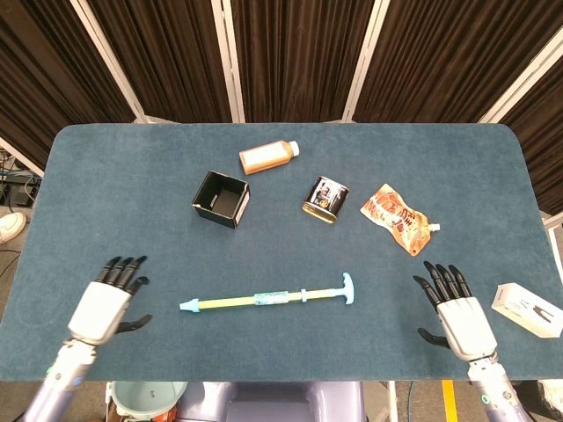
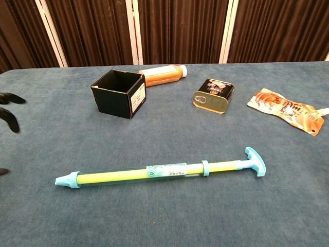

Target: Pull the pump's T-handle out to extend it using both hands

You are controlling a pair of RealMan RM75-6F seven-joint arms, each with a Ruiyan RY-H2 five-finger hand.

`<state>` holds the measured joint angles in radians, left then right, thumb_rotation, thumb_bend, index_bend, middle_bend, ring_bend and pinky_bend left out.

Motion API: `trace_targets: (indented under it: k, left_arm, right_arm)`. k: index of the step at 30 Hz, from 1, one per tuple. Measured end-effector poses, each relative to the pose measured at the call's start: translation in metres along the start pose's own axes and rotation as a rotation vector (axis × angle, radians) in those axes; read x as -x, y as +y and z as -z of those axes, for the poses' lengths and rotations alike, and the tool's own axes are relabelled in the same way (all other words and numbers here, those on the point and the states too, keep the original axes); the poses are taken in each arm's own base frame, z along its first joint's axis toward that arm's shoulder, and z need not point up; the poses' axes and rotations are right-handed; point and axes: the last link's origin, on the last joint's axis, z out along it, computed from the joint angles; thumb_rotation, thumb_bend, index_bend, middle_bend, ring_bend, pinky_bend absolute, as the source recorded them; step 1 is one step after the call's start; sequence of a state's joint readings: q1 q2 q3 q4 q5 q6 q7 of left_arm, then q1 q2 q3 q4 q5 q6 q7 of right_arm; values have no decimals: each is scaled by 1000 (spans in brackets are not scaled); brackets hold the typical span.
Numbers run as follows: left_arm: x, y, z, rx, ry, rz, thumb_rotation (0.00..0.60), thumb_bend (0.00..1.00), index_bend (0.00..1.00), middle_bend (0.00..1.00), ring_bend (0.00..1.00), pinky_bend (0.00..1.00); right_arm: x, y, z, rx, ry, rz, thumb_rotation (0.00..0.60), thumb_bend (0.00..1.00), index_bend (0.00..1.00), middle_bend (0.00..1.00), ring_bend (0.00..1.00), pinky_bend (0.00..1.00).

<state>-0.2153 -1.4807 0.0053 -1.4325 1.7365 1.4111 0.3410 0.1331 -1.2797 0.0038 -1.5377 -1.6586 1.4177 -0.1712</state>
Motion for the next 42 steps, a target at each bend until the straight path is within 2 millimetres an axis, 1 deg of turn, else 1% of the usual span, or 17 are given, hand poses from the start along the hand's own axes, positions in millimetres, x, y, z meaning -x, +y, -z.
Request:
trace_targets:
  k: [3, 4, 7, 9, 11, 16, 22, 28, 34, 38, 40, 42]
  left_arm:
    - [13, 18, -10, 44, 0, 22, 600, 143, 487, 109, 129, 154]
    - [20, 28, -16, 69, 1, 29, 600, 147, 491, 109, 129, 154]
    - [32, 43, -23, 103, 3, 27, 600, 170, 486, 110, 129, 154]
    - [39, 51, -28, 119, 5, 17, 600, 210, 490, 118, 129, 154]
    - [47, 59, -33, 134, 12, 7, 600, 225, 492, 128, 129, 154]
    - [63, 78, -44, 171, 35, 9, 600, 228, 485, 136, 129, 154]
    - [74, 95, -54, 203, 59, 14, 600, 228, 462, 135, 129, 154]
    - [83, 97, -60, 192, 43, 2, 600, 227, 438, 136, 129, 154]
    - [82, 96, -62, 189, 69, 6, 600, 239, 449, 137, 129, 154]
    - [83, 93, -64, 180, 67, 7, 600, 270, 478, 144, 129, 154]
    - [84, 92, -64, 182, 64, 13, 600, 303, 501, 150, 129, 154]
    - [84, 91, -63, 185, 60, 13, 600, 356, 516, 156, 129, 154]
  right_arm:
    - [-3, 4, -3, 7, 3, -7, 600, 8, 150, 4, 0, 0]
    - [-4, 5, -4, 9, 3, -9, 600, 7, 150, 4, 0, 0]
    - [-6, 10, -6, 21, 0, -17, 600, 7, 150, 2, 0, 0]
    - [-8, 14, -7, 30, -5, -21, 600, 7, 149, 1, 0, 0]
    - [-9, 17, -8, 35, -10, -24, 600, 7, 148, 1, 0, 0]
    - [-11, 22, -10, 50, -17, -31, 600, 7, 140, 0, 0, 0]
    - [-15, 27, -11, 68, -22, -35, 600, 6, 136, 0, 0, 0]
    - [-18, 34, -12, 92, -23, -42, 600, 7, 133, 0, 0, 0]
    - [-18, 38, -13, 109, -33, -38, 600, 7, 132, 0, 0, 0]
    - [-17, 39, -14, 118, -35, -30, 600, 8, 132, 0, 0, 0]
    - [-17, 39, -15, 123, -35, -25, 600, 7, 133, 0, 0, 0]
    - [-16, 40, -15, 129, -36, -23, 600, 7, 133, 0, 0, 0]
